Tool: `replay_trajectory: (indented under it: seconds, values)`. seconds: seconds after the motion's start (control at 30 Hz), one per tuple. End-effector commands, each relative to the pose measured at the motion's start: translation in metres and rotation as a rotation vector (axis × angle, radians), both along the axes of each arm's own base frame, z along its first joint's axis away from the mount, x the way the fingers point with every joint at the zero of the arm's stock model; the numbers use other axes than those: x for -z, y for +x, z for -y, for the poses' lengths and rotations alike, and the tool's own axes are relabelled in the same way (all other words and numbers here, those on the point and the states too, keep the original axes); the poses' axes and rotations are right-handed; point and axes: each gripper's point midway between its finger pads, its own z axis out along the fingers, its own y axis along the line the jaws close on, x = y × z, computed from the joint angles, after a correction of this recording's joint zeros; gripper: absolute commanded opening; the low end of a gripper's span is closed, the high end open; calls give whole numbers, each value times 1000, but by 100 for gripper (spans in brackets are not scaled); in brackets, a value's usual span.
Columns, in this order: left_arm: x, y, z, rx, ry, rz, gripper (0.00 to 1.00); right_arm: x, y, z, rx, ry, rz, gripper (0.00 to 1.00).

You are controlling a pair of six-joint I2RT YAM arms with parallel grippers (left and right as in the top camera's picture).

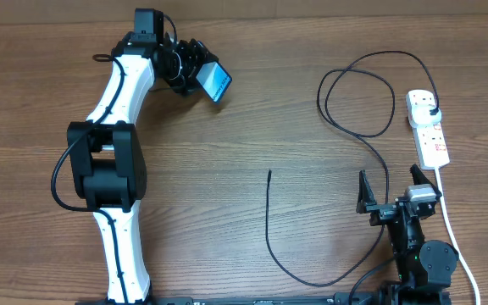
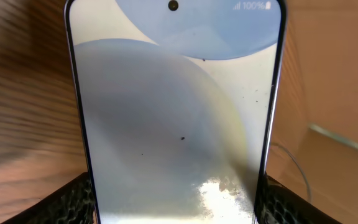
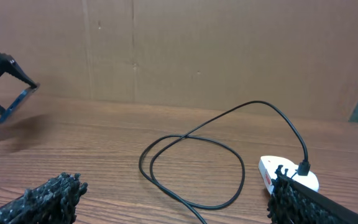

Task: Plug charger to phone and switch on socket
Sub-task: 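Lift the phone with the left gripper and tilt it upright, then move the held phone rightward toward the table center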

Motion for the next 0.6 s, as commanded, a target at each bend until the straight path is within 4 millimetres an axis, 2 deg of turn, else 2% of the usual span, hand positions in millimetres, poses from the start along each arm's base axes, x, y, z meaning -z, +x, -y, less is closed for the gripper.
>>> replay_trajectory:
  seconds: [0.0, 0.57]
  values:
    - [-19, 0, 19, 40, -103, 9, 4, 2, 0, -2, -9, -2, 1, 100]
    - [-40, -16, 49, 68, -302, -101, 4, 3, 0, -2, -9, -2, 1, 100]
